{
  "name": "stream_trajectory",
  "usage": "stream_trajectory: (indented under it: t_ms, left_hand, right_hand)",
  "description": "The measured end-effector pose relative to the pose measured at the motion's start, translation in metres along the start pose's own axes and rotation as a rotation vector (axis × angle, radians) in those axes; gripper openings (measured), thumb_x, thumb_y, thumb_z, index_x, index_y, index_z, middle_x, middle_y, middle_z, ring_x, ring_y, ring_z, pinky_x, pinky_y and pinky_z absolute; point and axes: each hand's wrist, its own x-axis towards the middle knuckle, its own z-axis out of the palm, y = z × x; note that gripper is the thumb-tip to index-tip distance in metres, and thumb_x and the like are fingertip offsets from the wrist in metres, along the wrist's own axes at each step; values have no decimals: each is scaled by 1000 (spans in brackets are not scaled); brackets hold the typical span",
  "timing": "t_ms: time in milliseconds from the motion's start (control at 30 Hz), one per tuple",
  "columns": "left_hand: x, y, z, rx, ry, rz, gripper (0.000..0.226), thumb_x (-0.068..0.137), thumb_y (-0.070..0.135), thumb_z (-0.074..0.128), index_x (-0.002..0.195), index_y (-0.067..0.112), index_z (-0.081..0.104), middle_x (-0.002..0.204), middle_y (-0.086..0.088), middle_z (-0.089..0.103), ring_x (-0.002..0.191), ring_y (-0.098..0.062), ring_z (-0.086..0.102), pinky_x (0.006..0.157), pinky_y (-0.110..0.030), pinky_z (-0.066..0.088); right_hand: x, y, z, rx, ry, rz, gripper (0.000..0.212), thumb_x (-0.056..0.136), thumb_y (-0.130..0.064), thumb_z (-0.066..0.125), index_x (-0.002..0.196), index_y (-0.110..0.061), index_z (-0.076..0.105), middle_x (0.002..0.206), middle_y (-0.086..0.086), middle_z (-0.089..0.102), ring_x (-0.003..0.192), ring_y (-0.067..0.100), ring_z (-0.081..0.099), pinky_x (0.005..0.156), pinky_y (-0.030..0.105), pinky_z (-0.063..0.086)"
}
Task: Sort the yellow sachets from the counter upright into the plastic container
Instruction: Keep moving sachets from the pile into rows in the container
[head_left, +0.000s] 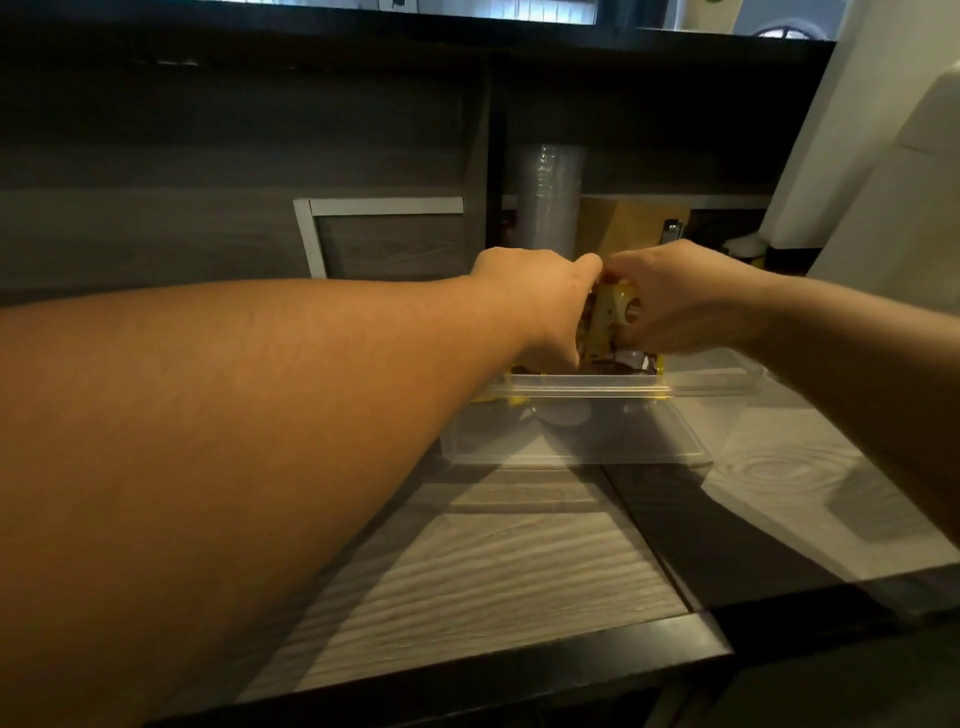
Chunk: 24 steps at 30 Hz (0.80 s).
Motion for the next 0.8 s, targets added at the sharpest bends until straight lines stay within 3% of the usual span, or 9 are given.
stream_trajectory:
  t_ms: [133,200,300,433,600,800]
  left_hand:
    - [0,4,2,6,30,-28,70,79,50,71,134,28,35,96,6,49,82,-16,51,58,-35,40]
    - [0,3,1,-8,44,-29,70,80,50,72,135,28,36,98,6,49,84,-16,50,59,-34,42]
    - [2,-3,-3,-61,-7,-2,76,76,53,76,137,31,36,109,6,55,93,-18,54,67,-36,51]
    - [-3,-15,-17,-72,-91,-20,96,67,61,81,145,33,31,118,5,53,104,-19,55,61,-31,44]
    - [-10,-21,-9,-81,-127,-55,82,71,56,80,137,31,38,114,5,58,95,-18,55,60,-31,45]
    - [-16,-24,-8,-114,-72,-54,74,74,53,80,135,34,42,116,6,60,98,-17,56,67,-34,51]
  right_hand:
    - [-4,-2,-5,-25,-88,-57,78,70,-48,81,133,-20,45,116,3,57,103,24,56,92,40,51]
    - [-6,-4,-4,-146,-17,-54,84,66,-56,80,133,-20,44,118,5,55,105,25,55,90,40,52]
    - [-7,-7,1,-262,79,-33,79,69,-53,80,130,-18,44,113,5,58,95,23,57,78,36,54]
    - [-6,-7,0,-285,51,-30,79,70,-49,81,130,-17,40,108,4,58,85,18,54,66,31,49]
    - [-1,-16,0,-176,-12,-55,86,66,-47,84,132,-20,36,115,5,58,95,23,57,72,34,52]
    - [2,-13,7,-267,78,-34,77,65,-48,84,122,-23,39,94,0,58,81,21,57,65,36,54]
